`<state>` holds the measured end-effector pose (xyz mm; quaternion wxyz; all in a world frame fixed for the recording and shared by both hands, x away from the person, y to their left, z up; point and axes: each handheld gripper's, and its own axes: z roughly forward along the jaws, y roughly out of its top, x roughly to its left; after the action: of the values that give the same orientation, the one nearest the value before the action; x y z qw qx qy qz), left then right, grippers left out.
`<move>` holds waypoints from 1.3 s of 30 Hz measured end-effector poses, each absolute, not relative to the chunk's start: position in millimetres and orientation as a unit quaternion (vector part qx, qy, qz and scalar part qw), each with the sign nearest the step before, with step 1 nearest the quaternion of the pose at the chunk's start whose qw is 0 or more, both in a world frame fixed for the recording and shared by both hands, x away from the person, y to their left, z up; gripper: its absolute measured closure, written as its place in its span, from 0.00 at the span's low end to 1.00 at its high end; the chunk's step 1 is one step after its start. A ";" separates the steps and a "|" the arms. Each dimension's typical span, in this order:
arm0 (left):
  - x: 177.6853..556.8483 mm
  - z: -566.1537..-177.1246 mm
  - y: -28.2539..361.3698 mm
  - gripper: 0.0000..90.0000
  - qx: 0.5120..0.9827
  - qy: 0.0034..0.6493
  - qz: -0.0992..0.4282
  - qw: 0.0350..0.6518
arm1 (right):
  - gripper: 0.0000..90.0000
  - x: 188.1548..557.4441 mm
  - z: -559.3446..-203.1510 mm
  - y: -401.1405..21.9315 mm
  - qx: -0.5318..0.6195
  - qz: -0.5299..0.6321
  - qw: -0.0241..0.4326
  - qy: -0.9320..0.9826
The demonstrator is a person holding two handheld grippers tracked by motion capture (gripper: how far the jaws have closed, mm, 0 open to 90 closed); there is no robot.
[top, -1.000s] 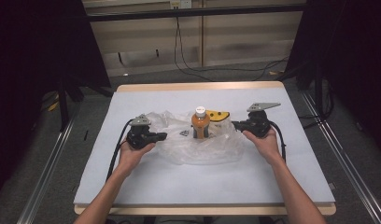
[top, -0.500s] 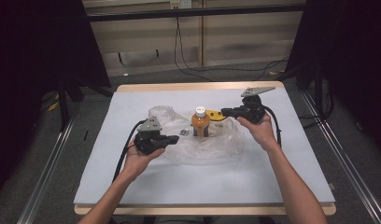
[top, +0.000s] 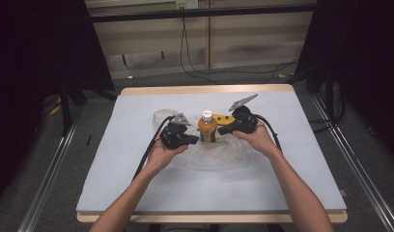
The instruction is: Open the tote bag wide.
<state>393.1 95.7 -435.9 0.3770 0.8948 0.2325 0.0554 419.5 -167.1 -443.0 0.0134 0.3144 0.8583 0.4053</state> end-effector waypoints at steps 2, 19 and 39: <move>400.5 -444.7 96.4 1.00 0.898 0.242 0.053 0.363 | 1.00 421.4 -447.2 -164.0 0.312 0.399 0.006 0.862; 393.2 -468.3 85.0 1.00 0.929 0.203 0.007 0.309 | 1.00 446.7 -479.1 -150.9 0.328 0.349 -0.008 0.878; 311.6 -463.8 75.9 1.00 0.950 0.101 -0.017 0.294 | 1.00 495.8 -478.8 -168.4 0.415 0.333 0.037 0.846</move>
<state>311.6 75.9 -463.8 0.2939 0.9504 0.1007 -0.0168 495.8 -168.4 -478.8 0.0368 0.4153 0.8457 0.3332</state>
